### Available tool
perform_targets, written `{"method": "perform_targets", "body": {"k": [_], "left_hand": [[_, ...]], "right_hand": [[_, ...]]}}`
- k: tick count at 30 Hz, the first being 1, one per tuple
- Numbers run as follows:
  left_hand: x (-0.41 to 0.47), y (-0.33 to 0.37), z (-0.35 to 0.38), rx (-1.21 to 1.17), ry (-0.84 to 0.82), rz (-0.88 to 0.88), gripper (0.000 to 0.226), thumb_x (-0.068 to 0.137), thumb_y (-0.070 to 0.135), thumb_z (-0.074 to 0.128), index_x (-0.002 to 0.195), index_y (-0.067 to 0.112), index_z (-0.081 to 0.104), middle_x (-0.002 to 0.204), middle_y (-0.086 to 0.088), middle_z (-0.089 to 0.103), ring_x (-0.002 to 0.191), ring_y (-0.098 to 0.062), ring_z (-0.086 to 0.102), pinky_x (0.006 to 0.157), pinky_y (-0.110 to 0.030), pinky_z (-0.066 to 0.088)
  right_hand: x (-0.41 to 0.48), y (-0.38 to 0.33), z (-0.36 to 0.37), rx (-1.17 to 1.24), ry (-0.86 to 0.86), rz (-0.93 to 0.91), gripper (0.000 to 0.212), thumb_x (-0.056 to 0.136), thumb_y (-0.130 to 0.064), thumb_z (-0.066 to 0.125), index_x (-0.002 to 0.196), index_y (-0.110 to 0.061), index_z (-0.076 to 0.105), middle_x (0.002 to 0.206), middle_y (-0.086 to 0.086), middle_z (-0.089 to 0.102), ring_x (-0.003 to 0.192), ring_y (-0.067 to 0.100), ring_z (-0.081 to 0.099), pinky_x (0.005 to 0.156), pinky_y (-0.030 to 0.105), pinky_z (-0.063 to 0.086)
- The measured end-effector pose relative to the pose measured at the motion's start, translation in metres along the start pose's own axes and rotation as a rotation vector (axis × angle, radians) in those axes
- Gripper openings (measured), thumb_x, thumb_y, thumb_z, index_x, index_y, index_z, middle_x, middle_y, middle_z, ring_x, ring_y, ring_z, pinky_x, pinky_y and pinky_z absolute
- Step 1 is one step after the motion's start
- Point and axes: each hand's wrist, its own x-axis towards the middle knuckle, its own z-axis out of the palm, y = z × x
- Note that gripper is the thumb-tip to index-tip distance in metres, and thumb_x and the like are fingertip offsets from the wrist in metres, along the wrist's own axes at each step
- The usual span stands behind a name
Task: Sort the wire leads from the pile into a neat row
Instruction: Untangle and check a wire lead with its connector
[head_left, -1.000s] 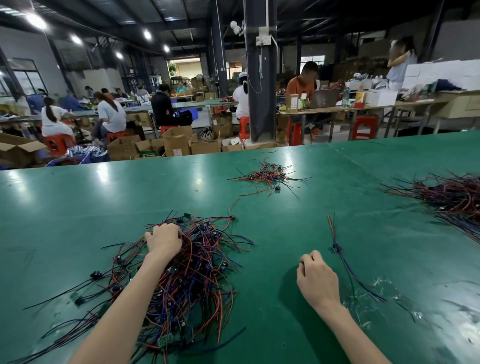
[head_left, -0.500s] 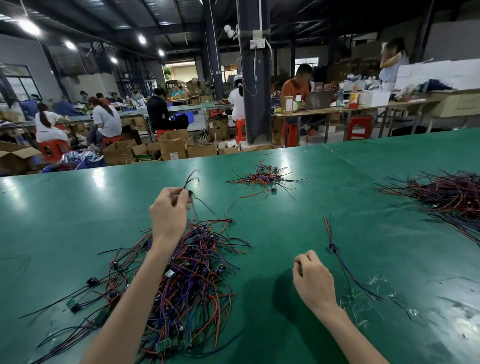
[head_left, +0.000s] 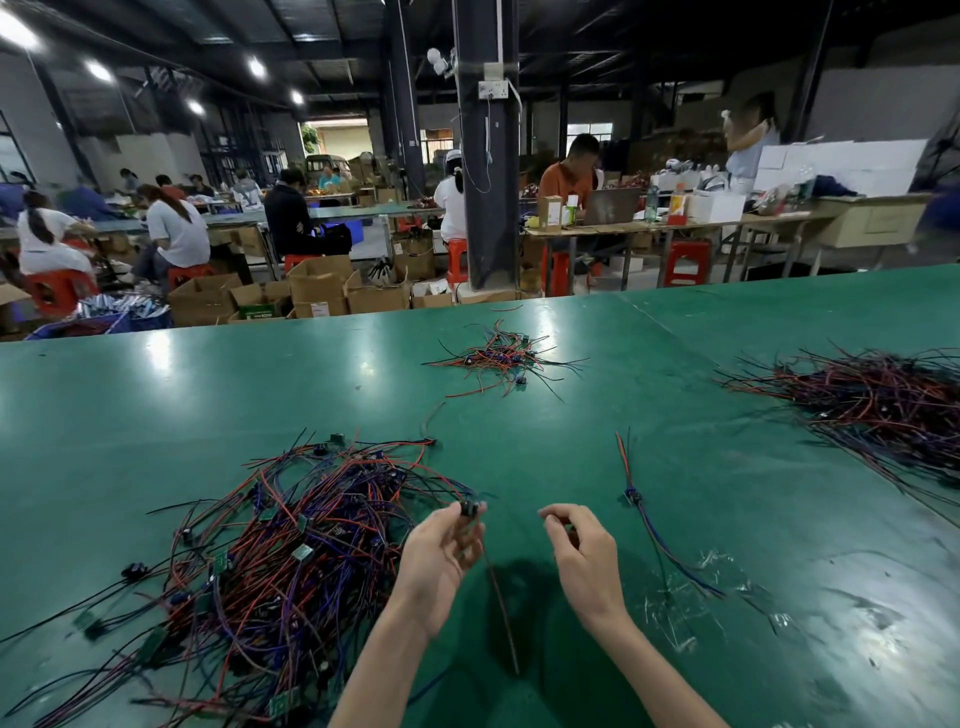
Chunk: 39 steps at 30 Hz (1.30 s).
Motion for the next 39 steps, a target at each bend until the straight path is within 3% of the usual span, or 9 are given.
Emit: {"method": "perform_targets", "body": {"k": [5,7,11,15,19,26,30,34,39], "left_hand": [[-0.001,-0.016,-0.004,0.099,-0.007,0.025,0.010,0.093,0.011,0.052,0.084,0.012,0.057,0.077,-0.001,0.057,0.070,-0.012,0.051,0.067,-0.028,0.040],[-0.002,-0.018,-0.006,0.122,-0.025,0.042,0.009,0.092,0.010,0.052,0.086,0.010,0.058,0.077,-0.001,0.057,0.072,-0.012,0.051,0.068,-0.028,0.040],[-0.005,-0.023,-0.007,0.113,-0.072,0.054,0.009,0.093,0.010,0.052,0.086,0.012,0.056,0.075,-0.002,0.061,0.065,-0.009,0.055,0.063,-0.024,0.041],[-0.006,-0.030,-0.007,0.131,-0.044,0.052,0.007,0.093,0.010,0.054,0.086,0.012,0.057,0.072,-0.002,0.061,0.062,-0.010,0.054,0.058,-0.020,0.043],[-0.006,-0.033,-0.007,0.146,-0.030,0.080,0.009,0.092,0.010,0.057,0.083,0.013,0.058,0.076,-0.005,0.057,0.069,-0.015,0.049,0.066,-0.028,0.041],[-0.004,-0.036,-0.012,0.229,-0.060,0.064,0.008,0.088,0.009,0.061,0.080,0.005,0.062,0.061,-0.004,0.048,0.055,-0.012,0.042,0.054,-0.024,0.034],[-0.002,-0.039,-0.013,0.274,-0.047,0.070,0.006,0.088,0.003,0.060,0.083,0.006,0.060,0.059,-0.004,0.048,0.052,-0.012,0.043,0.053,-0.023,0.036],[0.000,-0.038,-0.014,0.313,-0.053,0.102,0.016,0.088,-0.003,0.058,0.100,0.003,0.067,0.079,-0.014,0.062,0.073,-0.024,0.056,0.073,-0.036,0.045],[0.003,-0.031,-0.024,0.431,-0.066,0.213,0.010,0.087,0.004,0.064,0.085,0.007,0.073,0.072,-0.002,0.064,0.063,-0.010,0.048,0.058,-0.017,0.039]], "right_hand": [[-0.006,-0.013,0.002,0.059,0.026,-0.109,0.018,0.093,-0.003,0.056,0.095,-0.018,0.065,0.093,-0.006,0.058,0.082,0.005,0.055,0.076,0.015,0.042],[-0.008,-0.018,0.002,0.065,-0.065,-0.158,0.020,0.093,-0.006,0.057,0.103,-0.021,0.066,0.098,-0.008,0.057,0.075,0.007,0.053,0.074,0.015,0.041],[-0.015,-0.023,0.003,0.002,-0.271,-0.214,0.023,0.093,-0.012,0.059,0.105,-0.030,0.066,0.100,-0.018,0.063,0.095,-0.001,0.054,0.084,0.008,0.037],[-0.021,-0.025,0.006,0.011,-0.321,-0.101,0.020,0.090,-0.016,0.064,0.097,-0.034,0.065,0.089,-0.012,0.069,0.085,0.000,0.062,0.081,0.014,0.044],[-0.021,-0.028,0.004,0.156,-0.412,0.055,0.015,0.090,-0.010,0.064,0.102,-0.015,0.072,0.082,-0.001,0.075,0.071,0.005,0.065,0.070,0.020,0.050],[-0.021,-0.031,0.004,0.447,-0.538,0.418,0.012,0.086,0.001,0.061,0.089,-0.007,0.070,0.066,0.001,0.069,0.039,0.004,0.038,0.040,0.017,0.028],[-0.021,-0.030,0.003,0.456,-0.524,0.454,0.015,0.086,0.005,0.059,0.088,-0.005,0.070,0.060,0.001,0.064,0.037,0.005,0.034,0.038,0.017,0.026],[-0.021,-0.027,0.004,0.410,-0.559,0.430,0.019,0.086,0.007,0.058,0.085,-0.007,0.071,0.061,0.003,0.056,0.036,0.005,0.033,0.037,0.017,0.026],[-0.024,-0.029,0.004,0.364,-0.690,0.428,0.014,0.084,0.006,0.062,0.088,-0.006,0.068,0.062,0.007,0.063,0.036,0.007,0.040,0.038,0.017,0.032]]}}
